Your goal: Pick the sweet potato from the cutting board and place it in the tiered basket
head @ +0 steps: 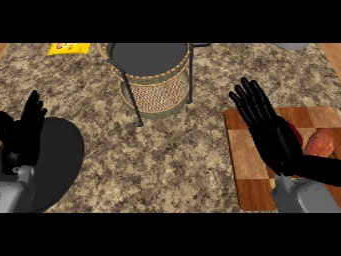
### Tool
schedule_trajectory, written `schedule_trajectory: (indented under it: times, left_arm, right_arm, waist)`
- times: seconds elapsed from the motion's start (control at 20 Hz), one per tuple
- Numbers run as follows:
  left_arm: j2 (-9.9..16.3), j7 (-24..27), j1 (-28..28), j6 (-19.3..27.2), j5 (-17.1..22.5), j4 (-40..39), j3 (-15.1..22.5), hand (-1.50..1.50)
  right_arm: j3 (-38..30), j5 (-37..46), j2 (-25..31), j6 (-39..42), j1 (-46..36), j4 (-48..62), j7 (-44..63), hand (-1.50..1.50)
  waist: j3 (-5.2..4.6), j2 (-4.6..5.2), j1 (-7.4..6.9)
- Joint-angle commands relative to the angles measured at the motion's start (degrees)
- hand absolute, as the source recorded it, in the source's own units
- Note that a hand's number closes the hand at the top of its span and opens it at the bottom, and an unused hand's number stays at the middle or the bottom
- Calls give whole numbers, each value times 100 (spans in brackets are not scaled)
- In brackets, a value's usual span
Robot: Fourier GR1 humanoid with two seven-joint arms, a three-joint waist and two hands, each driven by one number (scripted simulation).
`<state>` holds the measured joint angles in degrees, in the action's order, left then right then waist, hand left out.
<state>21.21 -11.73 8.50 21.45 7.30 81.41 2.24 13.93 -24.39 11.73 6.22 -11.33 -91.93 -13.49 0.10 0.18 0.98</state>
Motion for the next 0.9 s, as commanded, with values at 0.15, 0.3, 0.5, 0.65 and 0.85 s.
schedule_trajectory:
  times: [0.15,0.3,0.5,0.65,0.85]
  left_arm:
    - [-271,665,0,-48,-253,468,377,0]
    - [-265,510,65,-57,-133,418,292,0]
    - [-685,1009,-39,-96,-384,667,891,0]
    - [-682,802,189,-149,-335,708,882,0]
    - [-817,910,-32,-119,-590,837,1187,0]
  right_arm:
    - [-2329,-1275,854,11,543,149,-390,150]
    - [-3047,-2209,-293,-709,355,66,-1135,150]
    - [-3546,-3356,855,929,1138,1414,336,-150]
    - [-4148,-3992,1804,2514,1421,1944,529,-150]
    - [-4692,-3797,2416,3895,2024,2744,128,-150]
  waist:
    - [11,-42,255]
    - [315,-323,934]
    - [32,-23,240]
    - [26,-27,178]
    - [5,-23,13]
